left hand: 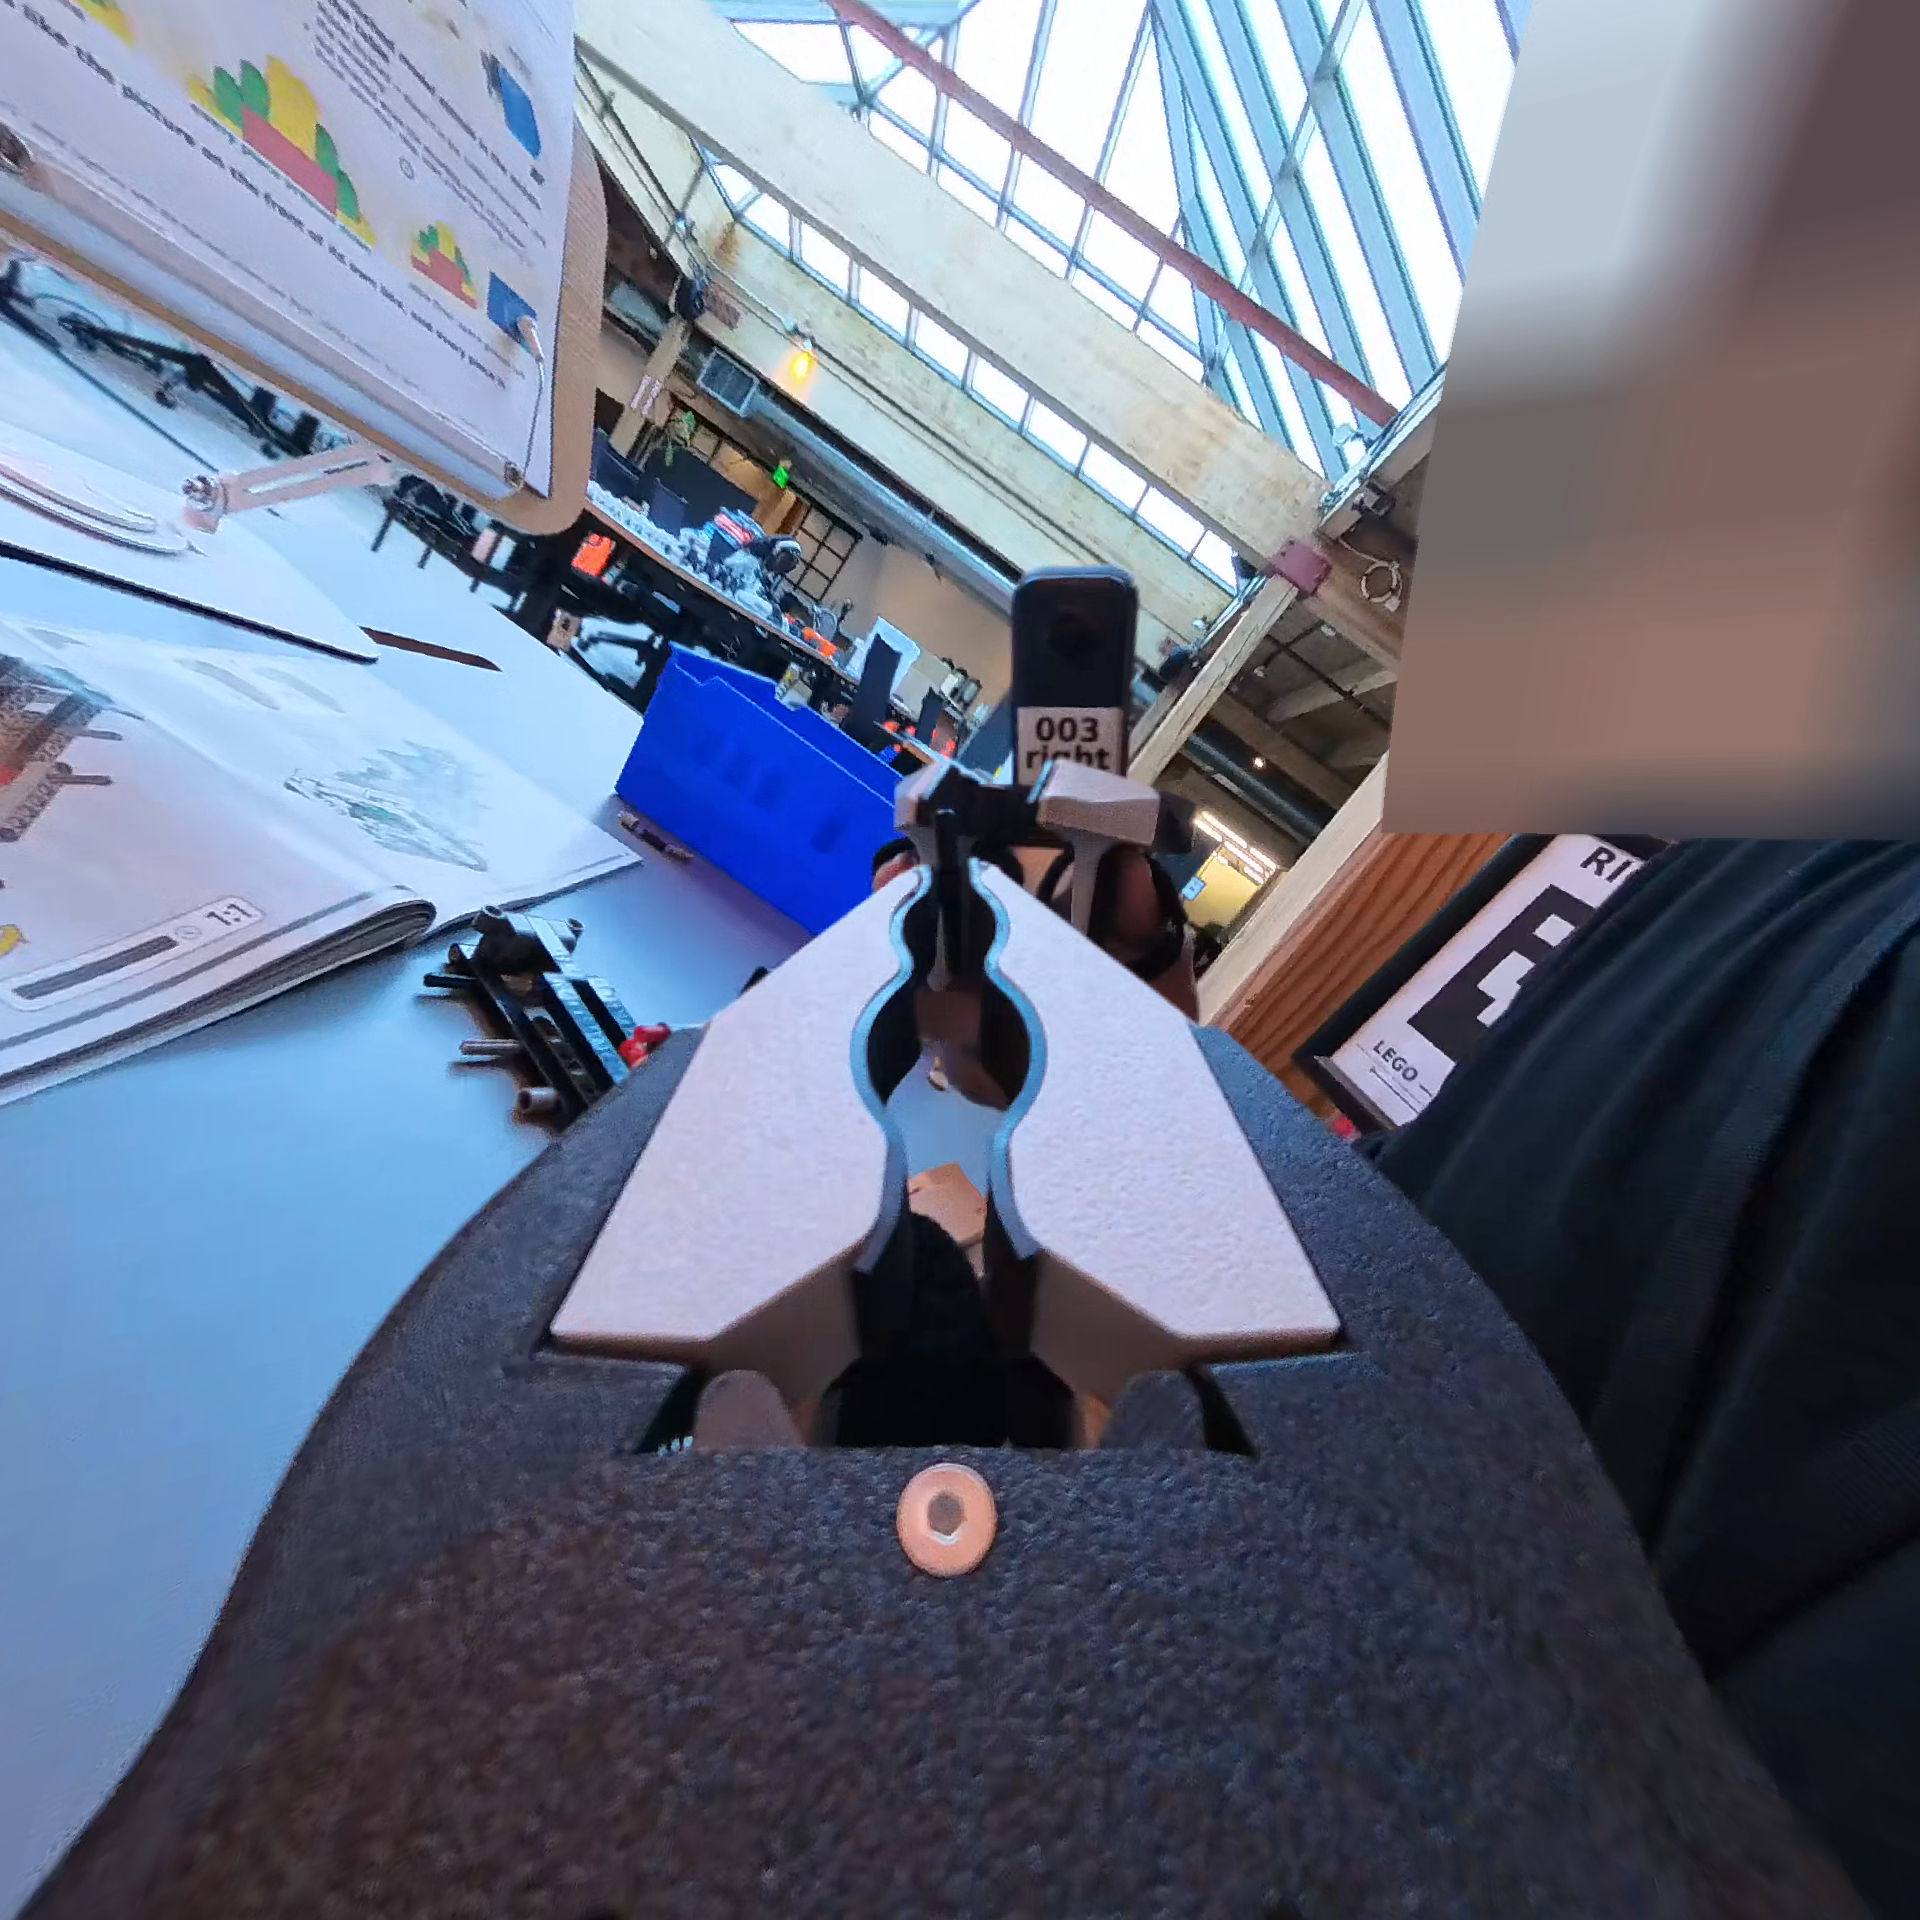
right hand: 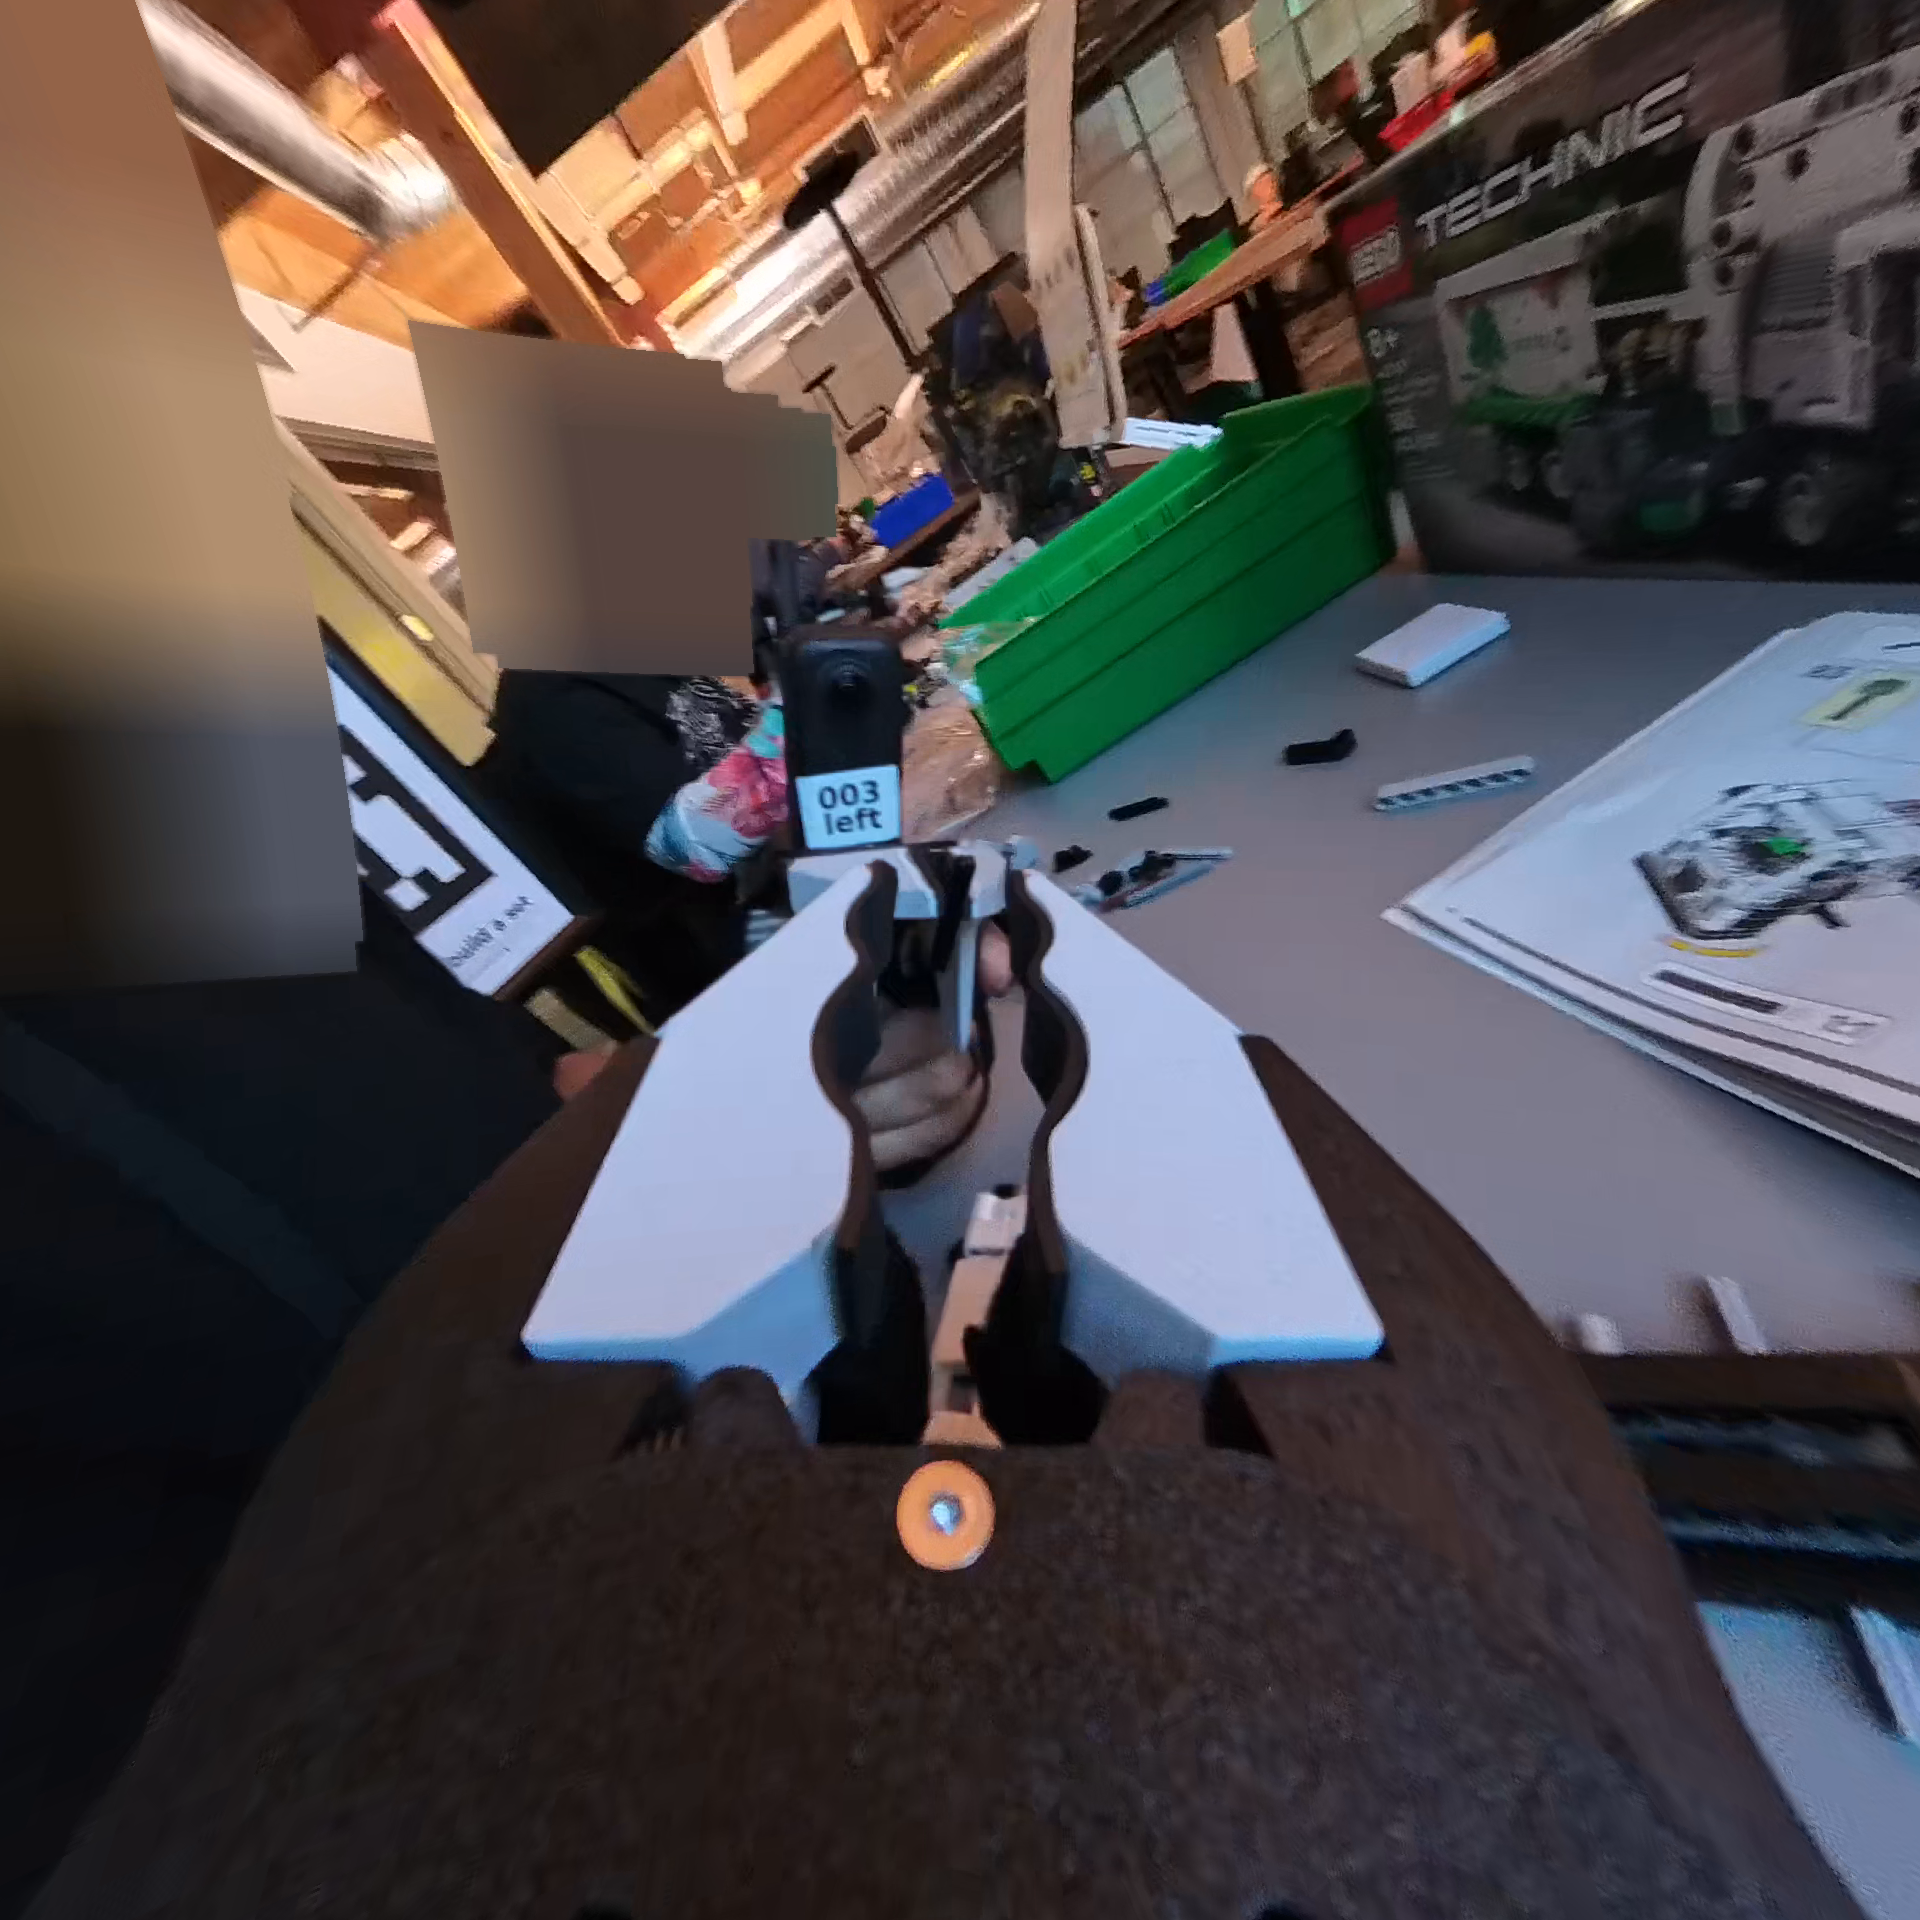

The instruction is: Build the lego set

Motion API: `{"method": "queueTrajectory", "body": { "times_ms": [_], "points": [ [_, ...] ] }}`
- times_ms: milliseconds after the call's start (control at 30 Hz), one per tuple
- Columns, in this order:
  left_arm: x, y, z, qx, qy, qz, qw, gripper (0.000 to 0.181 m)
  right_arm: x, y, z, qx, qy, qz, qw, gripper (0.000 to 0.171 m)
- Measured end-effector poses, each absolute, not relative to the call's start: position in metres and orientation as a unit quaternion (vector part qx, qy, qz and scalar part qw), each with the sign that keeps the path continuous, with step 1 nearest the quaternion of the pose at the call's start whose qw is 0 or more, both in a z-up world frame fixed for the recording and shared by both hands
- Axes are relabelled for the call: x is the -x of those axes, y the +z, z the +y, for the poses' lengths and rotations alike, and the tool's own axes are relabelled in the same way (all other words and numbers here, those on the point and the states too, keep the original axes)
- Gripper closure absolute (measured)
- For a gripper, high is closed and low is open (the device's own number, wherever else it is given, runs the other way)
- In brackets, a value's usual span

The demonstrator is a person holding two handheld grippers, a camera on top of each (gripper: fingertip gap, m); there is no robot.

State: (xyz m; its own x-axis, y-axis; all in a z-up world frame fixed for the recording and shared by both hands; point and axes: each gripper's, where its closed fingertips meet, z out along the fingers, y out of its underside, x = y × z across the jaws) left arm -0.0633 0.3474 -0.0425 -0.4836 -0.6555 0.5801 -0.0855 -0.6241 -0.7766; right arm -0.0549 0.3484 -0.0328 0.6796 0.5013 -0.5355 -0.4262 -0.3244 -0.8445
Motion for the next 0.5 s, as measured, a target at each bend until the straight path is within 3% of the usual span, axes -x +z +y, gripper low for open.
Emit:
{"method": "queueTrajectory", "body": {
  "times_ms": [167, 267, 500],
  "points": [
    [0.069, -0.039, 0.340, 0.464, -0.776, 0.386, 0.182, 0.180, 0.066, -0.036, 0.350, 0.705, 0.430, -0.030, 0.563, 0.153],
    [0.073, -0.037, 0.338, 0.462, -0.774, 0.389, 0.187, 0.180, 0.074, -0.035, 0.347, 0.703, 0.439, -0.037, 0.558, 0.166],
    [0.081, -0.037, 0.331, 0.461, -0.760, 0.412, 0.199, 0.180, 0.088, -0.035, 0.345, 0.711, 0.433, -0.040, 0.553, 0.169]
  ]
}}
